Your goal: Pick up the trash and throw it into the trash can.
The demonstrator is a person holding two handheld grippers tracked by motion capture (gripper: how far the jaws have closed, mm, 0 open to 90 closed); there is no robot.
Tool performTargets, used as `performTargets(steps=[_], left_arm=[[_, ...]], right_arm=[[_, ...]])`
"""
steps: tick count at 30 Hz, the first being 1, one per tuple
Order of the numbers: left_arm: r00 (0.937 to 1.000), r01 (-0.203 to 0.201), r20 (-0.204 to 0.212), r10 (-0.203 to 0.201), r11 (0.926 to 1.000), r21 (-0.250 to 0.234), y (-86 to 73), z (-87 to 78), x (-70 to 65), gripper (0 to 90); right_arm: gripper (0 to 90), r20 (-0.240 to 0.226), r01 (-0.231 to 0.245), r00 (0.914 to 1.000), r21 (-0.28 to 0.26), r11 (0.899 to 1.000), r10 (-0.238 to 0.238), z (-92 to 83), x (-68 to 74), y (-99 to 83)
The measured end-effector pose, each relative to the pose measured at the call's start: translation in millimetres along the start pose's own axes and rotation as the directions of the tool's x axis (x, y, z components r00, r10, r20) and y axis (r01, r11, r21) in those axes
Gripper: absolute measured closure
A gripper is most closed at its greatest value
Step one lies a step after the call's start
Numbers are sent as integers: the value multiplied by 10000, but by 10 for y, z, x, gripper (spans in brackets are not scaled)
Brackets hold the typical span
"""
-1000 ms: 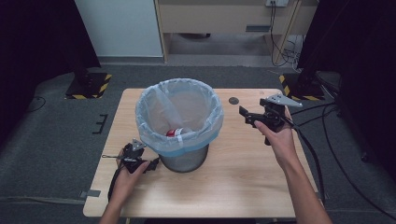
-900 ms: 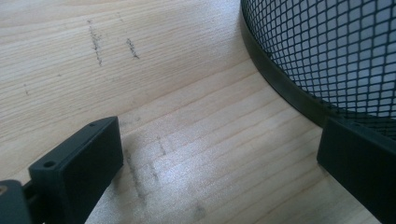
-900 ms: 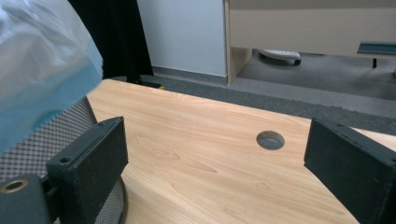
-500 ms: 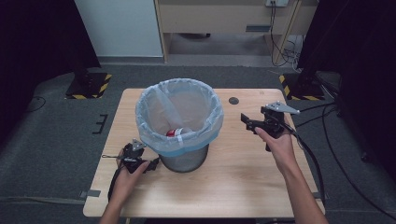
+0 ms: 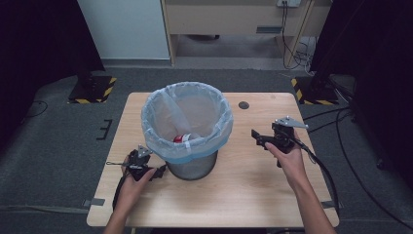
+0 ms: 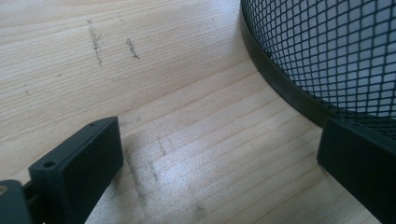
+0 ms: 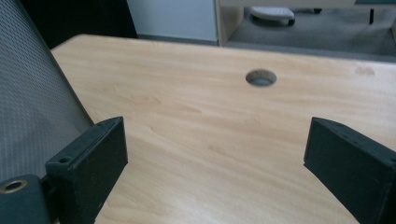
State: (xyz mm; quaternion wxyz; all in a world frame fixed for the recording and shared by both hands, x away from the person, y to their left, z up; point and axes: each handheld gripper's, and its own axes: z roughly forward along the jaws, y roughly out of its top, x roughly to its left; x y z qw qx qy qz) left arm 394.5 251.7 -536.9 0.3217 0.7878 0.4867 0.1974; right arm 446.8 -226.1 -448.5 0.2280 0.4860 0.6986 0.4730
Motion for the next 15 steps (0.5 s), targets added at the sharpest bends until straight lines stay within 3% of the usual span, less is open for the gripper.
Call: performTargets(steps=[15], left_arm=[[10000,16,-16,-16,10000,-3,0,0,-3,0]], right_arm=[[57,566,-162,9984,1173,9930,96,197,-123,-463]])
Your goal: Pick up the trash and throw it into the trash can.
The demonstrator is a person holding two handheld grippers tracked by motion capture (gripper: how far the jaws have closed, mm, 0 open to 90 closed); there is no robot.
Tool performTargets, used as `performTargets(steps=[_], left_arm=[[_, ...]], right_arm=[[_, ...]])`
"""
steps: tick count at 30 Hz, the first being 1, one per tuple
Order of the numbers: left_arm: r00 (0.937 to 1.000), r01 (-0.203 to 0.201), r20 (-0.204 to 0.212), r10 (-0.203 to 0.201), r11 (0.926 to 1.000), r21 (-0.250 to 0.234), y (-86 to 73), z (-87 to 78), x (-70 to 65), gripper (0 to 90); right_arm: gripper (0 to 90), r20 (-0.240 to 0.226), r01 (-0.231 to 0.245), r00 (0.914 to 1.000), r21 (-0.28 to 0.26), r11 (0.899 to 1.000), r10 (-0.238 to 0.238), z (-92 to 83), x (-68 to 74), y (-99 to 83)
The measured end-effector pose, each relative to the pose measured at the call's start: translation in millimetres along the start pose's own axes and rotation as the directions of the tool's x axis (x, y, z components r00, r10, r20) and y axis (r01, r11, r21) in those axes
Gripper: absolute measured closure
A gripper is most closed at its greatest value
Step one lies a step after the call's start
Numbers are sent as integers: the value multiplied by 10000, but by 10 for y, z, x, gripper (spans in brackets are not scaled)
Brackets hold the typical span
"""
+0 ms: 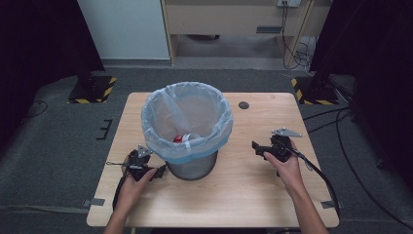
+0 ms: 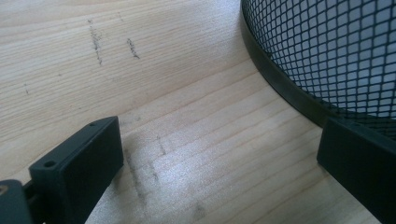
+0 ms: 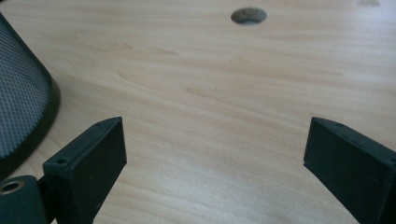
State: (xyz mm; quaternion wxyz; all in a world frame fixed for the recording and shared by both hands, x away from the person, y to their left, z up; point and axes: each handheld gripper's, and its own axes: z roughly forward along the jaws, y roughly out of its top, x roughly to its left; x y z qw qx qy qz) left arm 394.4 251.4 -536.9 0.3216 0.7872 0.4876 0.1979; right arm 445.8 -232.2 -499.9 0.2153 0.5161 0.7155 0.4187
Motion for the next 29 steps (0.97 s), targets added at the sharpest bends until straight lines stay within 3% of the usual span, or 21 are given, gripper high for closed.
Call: performTargets(steps=[6,21,25,27,29], left_arm=[[10000,-2,-1,2,10000,0,0,0,0,0],[10000,-4,-3,4,10000,-1,0,0,0,0],[10000,-3,-4,3,10000,0,0,0,0,0],[10000,-1,-4,1,10000,9,0,-1,-1,0],[10000,1,-2,-1,10000,-3,0,0,0,0]], right_arm=[[57,372,167,9991,858,9962,-199,144,6,-169],[57,456,5,9989,1370,9906,-68,290,67,-281],[48,647,205,9974,1503,9884,-305,287,72,-289],[26,812,727,9928,1787,9812,-884,288,81,-301],[20,818,780,9922,1852,9796,-945,281,76,-307]])
